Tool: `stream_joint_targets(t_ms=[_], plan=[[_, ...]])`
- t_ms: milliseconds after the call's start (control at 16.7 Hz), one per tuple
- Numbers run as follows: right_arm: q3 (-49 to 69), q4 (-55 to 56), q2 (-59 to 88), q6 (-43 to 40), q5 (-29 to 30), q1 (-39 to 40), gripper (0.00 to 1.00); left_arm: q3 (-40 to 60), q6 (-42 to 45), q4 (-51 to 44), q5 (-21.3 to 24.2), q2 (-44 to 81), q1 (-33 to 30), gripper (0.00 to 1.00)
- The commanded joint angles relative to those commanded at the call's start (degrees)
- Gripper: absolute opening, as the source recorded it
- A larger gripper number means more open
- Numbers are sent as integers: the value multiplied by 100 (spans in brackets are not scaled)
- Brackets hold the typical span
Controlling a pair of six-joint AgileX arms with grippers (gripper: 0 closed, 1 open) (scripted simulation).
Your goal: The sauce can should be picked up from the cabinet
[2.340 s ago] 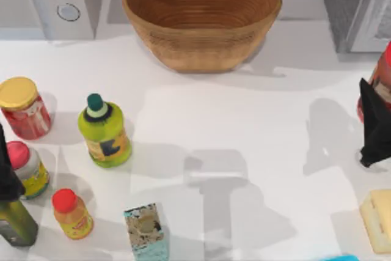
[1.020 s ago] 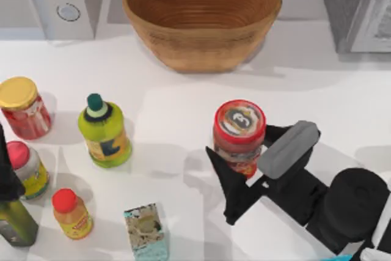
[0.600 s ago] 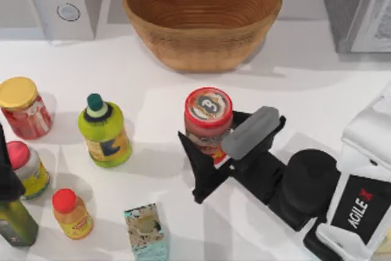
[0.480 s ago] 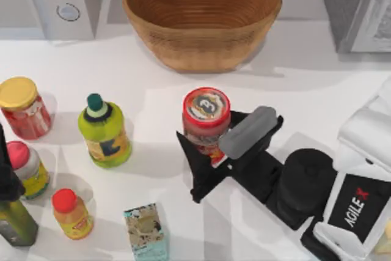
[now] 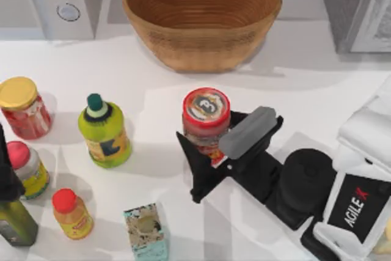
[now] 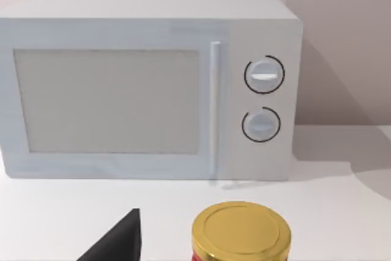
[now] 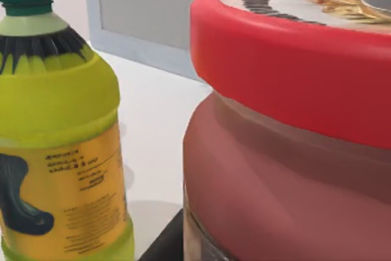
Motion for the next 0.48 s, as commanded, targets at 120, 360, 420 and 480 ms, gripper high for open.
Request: stream_joint_targets(t_ms=[120,360,420,480], plan=[[0,0,0,0,0,0,53,0,0,0,0,0,0,100],[0,0,0,0,0,0,83,0,0,0,0,0,0,100],[0,0,0,0,0,0,90,0,0,0,0,0,0,100],[0,0,0,0,0,0,98,0,0,0,0,0,0,100]])
